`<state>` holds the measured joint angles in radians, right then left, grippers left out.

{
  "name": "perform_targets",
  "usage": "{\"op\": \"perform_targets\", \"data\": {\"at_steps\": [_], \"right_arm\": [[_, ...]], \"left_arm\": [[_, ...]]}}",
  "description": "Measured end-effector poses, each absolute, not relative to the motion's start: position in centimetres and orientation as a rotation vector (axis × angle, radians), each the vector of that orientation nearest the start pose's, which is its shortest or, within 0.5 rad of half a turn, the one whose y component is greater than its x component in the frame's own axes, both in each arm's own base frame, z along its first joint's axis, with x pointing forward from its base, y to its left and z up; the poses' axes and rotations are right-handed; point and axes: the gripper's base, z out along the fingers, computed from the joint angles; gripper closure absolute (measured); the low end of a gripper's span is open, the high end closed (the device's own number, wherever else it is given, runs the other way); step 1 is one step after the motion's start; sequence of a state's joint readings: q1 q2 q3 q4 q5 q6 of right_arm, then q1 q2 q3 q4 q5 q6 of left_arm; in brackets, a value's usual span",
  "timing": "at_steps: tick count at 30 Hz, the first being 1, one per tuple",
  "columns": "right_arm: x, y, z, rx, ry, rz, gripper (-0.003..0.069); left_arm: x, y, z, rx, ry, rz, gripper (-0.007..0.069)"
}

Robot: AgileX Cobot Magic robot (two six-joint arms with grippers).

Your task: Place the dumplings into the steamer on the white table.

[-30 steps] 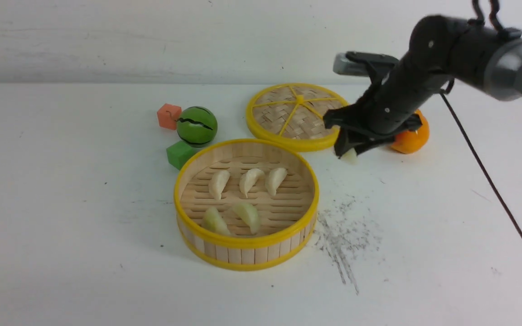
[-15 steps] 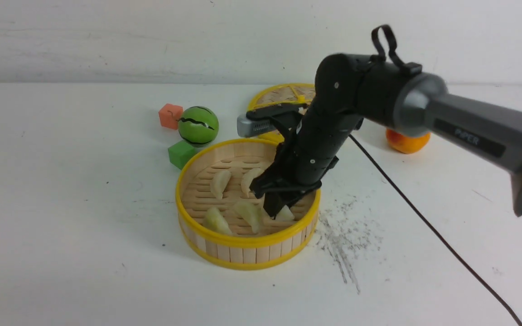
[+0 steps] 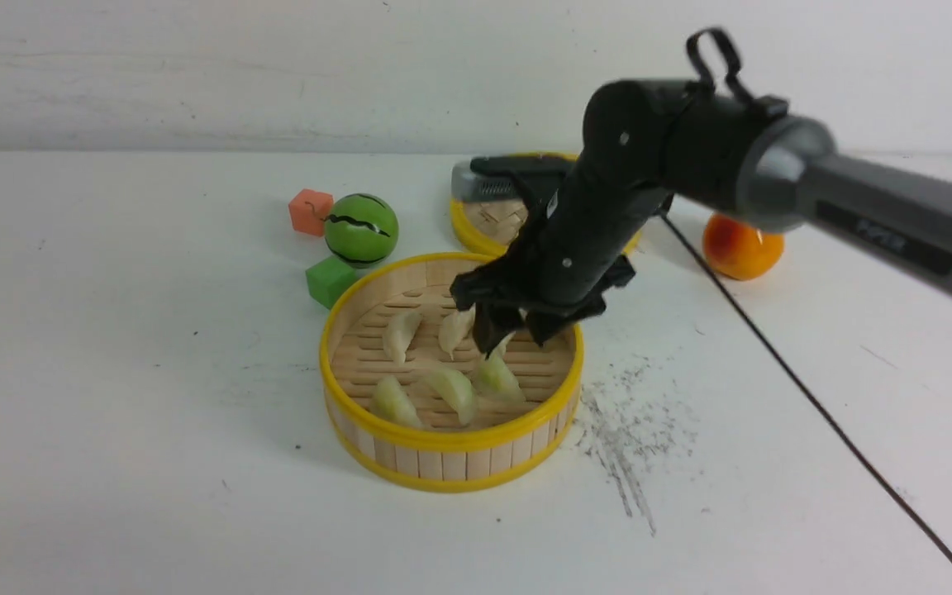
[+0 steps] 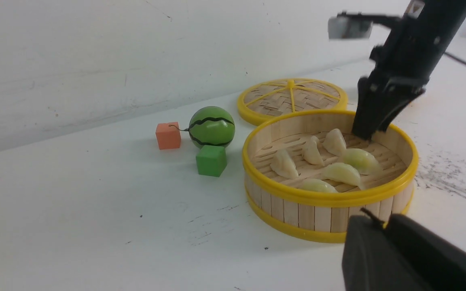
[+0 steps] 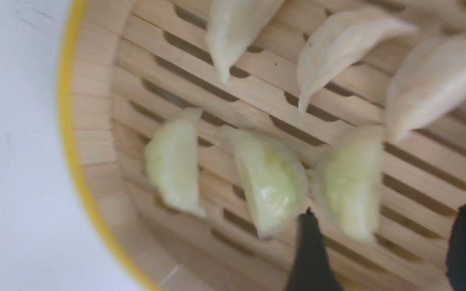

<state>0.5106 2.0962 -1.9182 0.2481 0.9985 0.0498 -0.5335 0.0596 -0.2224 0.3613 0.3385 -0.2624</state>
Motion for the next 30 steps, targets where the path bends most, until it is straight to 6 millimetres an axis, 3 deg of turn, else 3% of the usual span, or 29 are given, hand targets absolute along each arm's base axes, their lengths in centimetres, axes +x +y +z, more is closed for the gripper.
{"op": "perform_targets", "data": {"at_steps": [3, 4, 5, 6, 7, 10, 11, 12, 13, 15, 18, 23, 26, 30], "right_arm": [[36.8, 23.3, 34.3, -0.604, 2.485, 0.403, 0.0391], [36.2, 23.0, 35.2, -0.626, 2.46, 0.362, 0.0428], [34.2, 22.2, 38.4, -0.653, 2.378, 0.319, 0.0518], [33.9, 22.0, 38.9, -0.661, 2.367, 0.298, 0.0518], [31.4, 20.7, 41.4, -0.681, 2.309, 0.247, 0.0613], [25.8, 17.1, 44.1, -0.696, 2.269, 0.187, 0.0677], [24.0, 15.8, 43.5, -0.695, 2.288, 0.172, 0.0679], [23.7, 15.5, 43.4, -0.693, 2.288, 0.171, 0.0679], [20.3, 13.0, 42.0, -0.673, 2.269, 0.169, 0.0679], [17.4, 11.0, 40.7, -0.628, 2.2, 0.198, 0.0679], [13.7, 8.3, 36.5, -0.524, 2.093, 0.274, 0.0678], [8.8, 5.0, 29.6, -0.395, 2.014, 0.38, 0.0676], [6.8, 3.7, 27.3, -0.357, 1.931, 0.439, 0.0674], [3.9, 2.2, 25.3, -0.284, 1.692, 0.589, 0.067]], "left_arm": [[4.7, -1.5, 25.5, 0.41, 1.594, -0.25, 0.0565], [4.7, -1.5, 25.5, 0.41, 1.594, -0.25, 0.0564], [4.7, -1.5, 25.5, 0.41, 1.595, -0.25, 0.0563], [4.7, -1.5, 25.5, 0.41, 1.595, -0.25, 0.0563], [4.7, -1.5, 25.5, 0.41, 1.595, -0.25, 0.056], [4.7, -1.5, 25.5, 0.41, 1.595, -0.25, 0.0557], [4.7, -1.5, 25.5, 0.41, 1.595, -0.25, 0.0558], [4.7, -1.5, 25.5, 0.41, 1.595, -0.25, 0.0558], [4.7, -1.5, 25.5, 0.41, 1.596, -0.25, 0.0558], [4.7, -1.5, 25.5, 0.41, 1.596, -0.249, 0.0555], [4.7, -1.5, 25.5, 0.409, 1.598, -0.249, 0.0554], [4.7, -1.5, 25.5, 0.409, 1.598, -0.249, 0.055], [4.7, -1.5, 25.5, 0.409, 1.6, -0.249, 0.0547], [4.7, -1.5, 25.3, 0.411, 1.609, -0.245, 0.0543]]}}
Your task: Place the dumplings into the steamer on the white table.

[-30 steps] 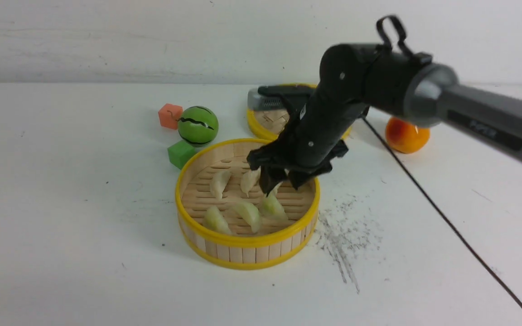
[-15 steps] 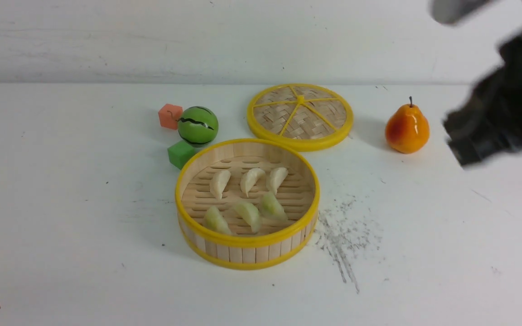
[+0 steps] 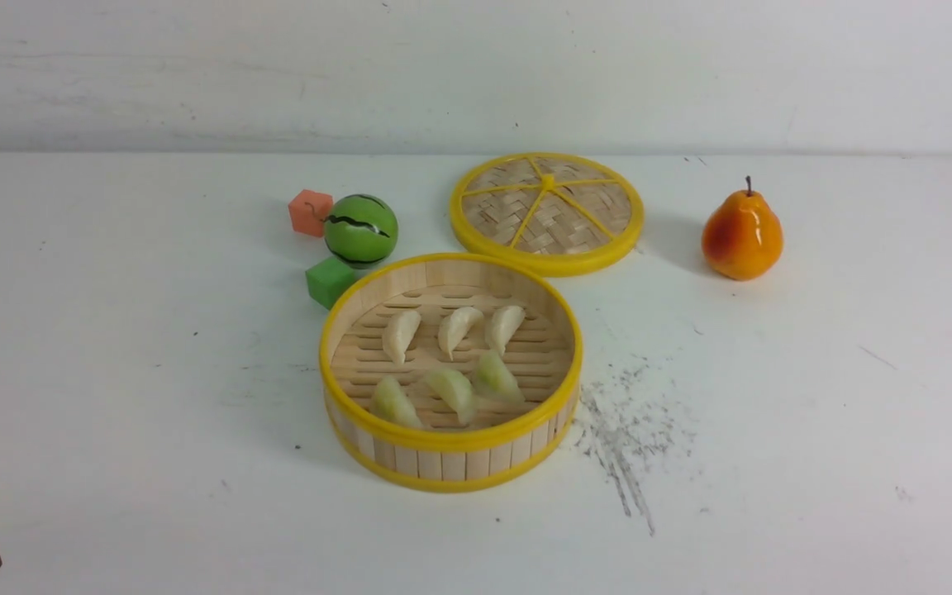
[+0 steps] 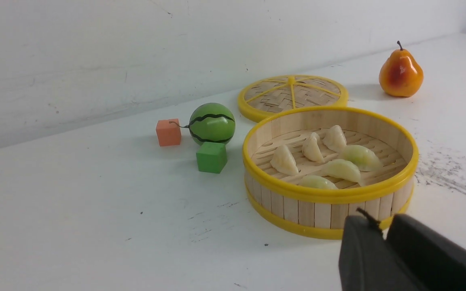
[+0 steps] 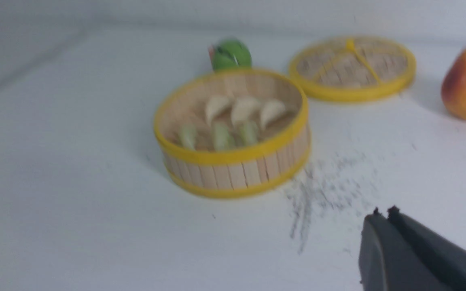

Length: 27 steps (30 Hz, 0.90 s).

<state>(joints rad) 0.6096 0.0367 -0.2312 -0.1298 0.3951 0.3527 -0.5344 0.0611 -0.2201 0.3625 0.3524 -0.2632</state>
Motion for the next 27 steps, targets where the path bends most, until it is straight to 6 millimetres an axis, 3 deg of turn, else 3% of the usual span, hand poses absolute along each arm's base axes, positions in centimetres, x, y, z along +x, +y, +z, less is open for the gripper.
{"op": "perform_targets", "data": {"at_steps": [10, 15, 18, 24, 27], "right_arm": [[4.3, 2.4, 23.9, -0.327, 1.673, 0.542, 0.0662], [4.8, 2.2, 22.9, -0.38, 1.637, 0.387, 0.0662], [5.1, 1.7, 21.8, -0.288, 1.64, 0.307, 0.0661], [5.5, 0.9, 19.1, 0.08, 1.671, 0.314, 0.0661], [5.5, 0.6, 18.4, 0.146, 1.734, 0.28, 0.0661]], "left_arm": [[4.9, -1.6, 25.1, 0.413, 1.639, -0.242, 0.0535], [5.1, -1.7, 25.1, 0.418, 1.649, -0.24, 0.0533], [5.1, -1.7, 25.1, 0.418, 1.652, -0.24, 0.053], [5.1, -1.7, 25.1, 0.418, 1.652, -0.24, 0.0524], [5.1, -1.7, 25.1, 0.418, 1.653, -0.24, 0.0522]]}}
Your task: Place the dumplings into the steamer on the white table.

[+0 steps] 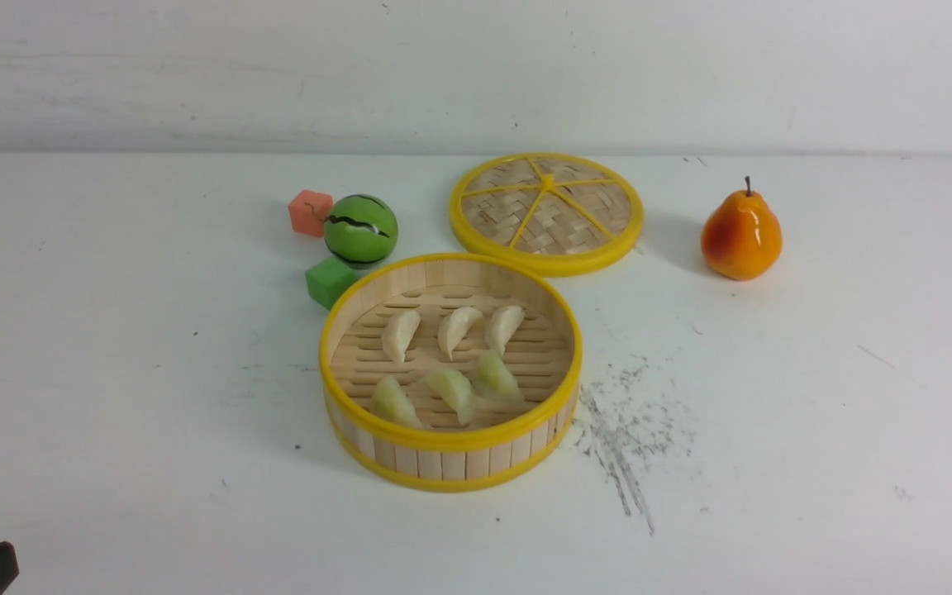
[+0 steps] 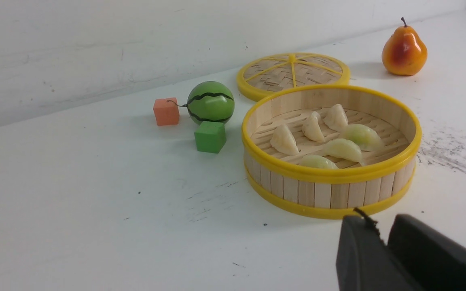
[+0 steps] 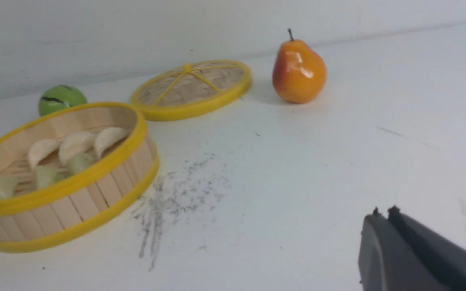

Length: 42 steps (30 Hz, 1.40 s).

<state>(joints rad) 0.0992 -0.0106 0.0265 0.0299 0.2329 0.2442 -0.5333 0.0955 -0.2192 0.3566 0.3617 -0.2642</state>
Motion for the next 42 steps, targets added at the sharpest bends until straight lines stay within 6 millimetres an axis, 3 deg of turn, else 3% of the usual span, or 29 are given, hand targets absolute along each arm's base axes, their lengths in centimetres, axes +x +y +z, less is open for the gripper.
{"op": "perform_targets", "data": {"at_steps": [7, 42], "right_arm": [[5.21, 0.56, 17.37, 0.095, 1.871, 0.203, 0.0661], [5.19, 0.56, 17.33, 0.084, 1.877, 0.194, 0.0636]], "left_arm": [[5.11, -1.71, 25.06, 0.418, 1.653, -0.24, 0.0513], [5.11, -1.71, 25.06, 0.418, 1.653, -0.24, 0.0484]]}}
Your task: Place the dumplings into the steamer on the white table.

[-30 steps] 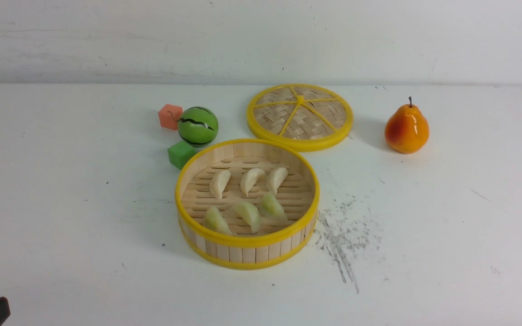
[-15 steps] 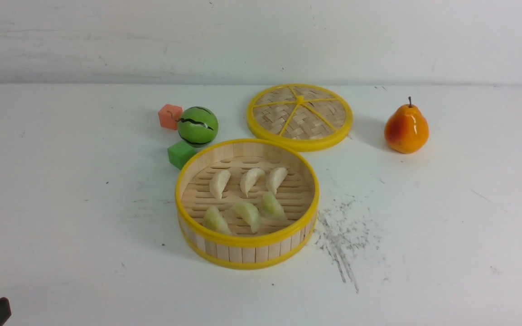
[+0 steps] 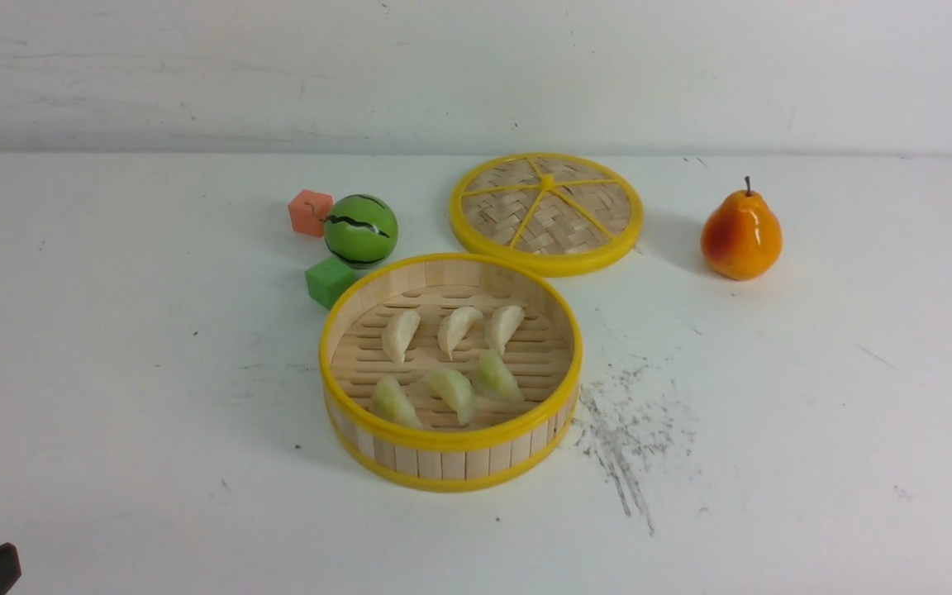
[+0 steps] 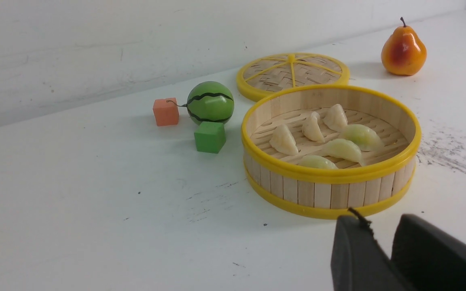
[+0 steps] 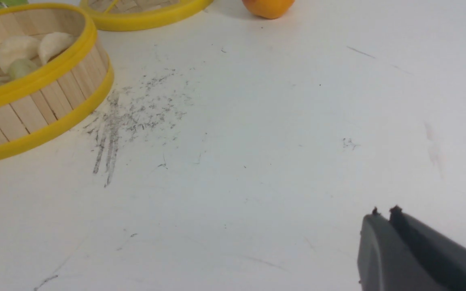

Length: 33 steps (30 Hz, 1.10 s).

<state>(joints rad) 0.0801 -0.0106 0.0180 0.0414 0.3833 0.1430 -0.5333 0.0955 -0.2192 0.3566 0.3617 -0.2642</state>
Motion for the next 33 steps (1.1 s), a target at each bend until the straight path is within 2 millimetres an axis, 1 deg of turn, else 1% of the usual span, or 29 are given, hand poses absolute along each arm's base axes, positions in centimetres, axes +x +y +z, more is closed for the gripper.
{"op": "perform_targets", "data": {"at_steps": [4, 9, 10, 12, 13, 14, 15, 17, 18, 20, 25, 33], "right_arm": [[5.2, 0.6, 17.3, 0.084, 1.878, 0.194, 0.0636], [5.2, 0.6, 17.3, 0.084, 1.878, 0.194, 0.0635], [5.2, 0.6, 17.3, 0.085, 1.877, 0.194, 0.0633], [5.2, 0.6, 17.3, 0.085, 1.877, 0.194, 0.0629], [5.2, 0.6, 17.3, 0.085, 1.877, 0.194, 0.0629], [5.2, 0.6, 17.3, 0.085, 1.877, 0.194, 0.0627], [5.2, 0.5, 17.3, 0.086, 1.877, 0.193, 0.0627], [5.2, 0.5, 17.3, 0.086, 1.877, 0.193, 0.0623], [5.2, 0.5, 17.3, 0.086, 1.877, 0.193, 0.0619], [5.2, 0.5, 17.3, 0.086, 1.877, 0.193, 0.0615], [5.2, 0.5, 17.3, 0.086, 1.877, 0.193, 0.0606], [5.2, 0.5, 17.3, 0.087, 1.877, 0.192, 0.0596]], "left_arm": [[5.1, -1.7, 25.0, 0.419, 1.653, -0.24, 0.0482], [4.7, -1.2, 24.0, 0.37, 1.649, -0.2, 0.0481], [4.5, -0.9, 23.6, 0.309, 1.655, -0.188, 0.0481], [4.5, -0.9, 23.1, 0.214, 1.673, -0.219, 0.0485], [4.6, -0.8, 22.7, 0.164, 1.676, -0.225, 0.0496], [4.8, -0.8, 22.1, 0.108, 1.681, -0.221, 0.0522], [4.9, -0.8, 21.8, 0.083, 1.683, -0.216, 0.0531], [5.3, -0.6, 20.4, 0.006, 1.691, -0.199, 0.0589], [5.4, -0.5, 19.5, -0.035, 1.699, -0.183, 0.0631], [5.5, -0.4, 18.6, -0.068, 1.728, -0.171, 0.0638], [5.2, -0.2, 16.8, -0.101, 1.909, -0.136, 0.0638], [5.1, -0.2, 16.7, -0.027, 1.915, -0.087, 0.0638]]}}
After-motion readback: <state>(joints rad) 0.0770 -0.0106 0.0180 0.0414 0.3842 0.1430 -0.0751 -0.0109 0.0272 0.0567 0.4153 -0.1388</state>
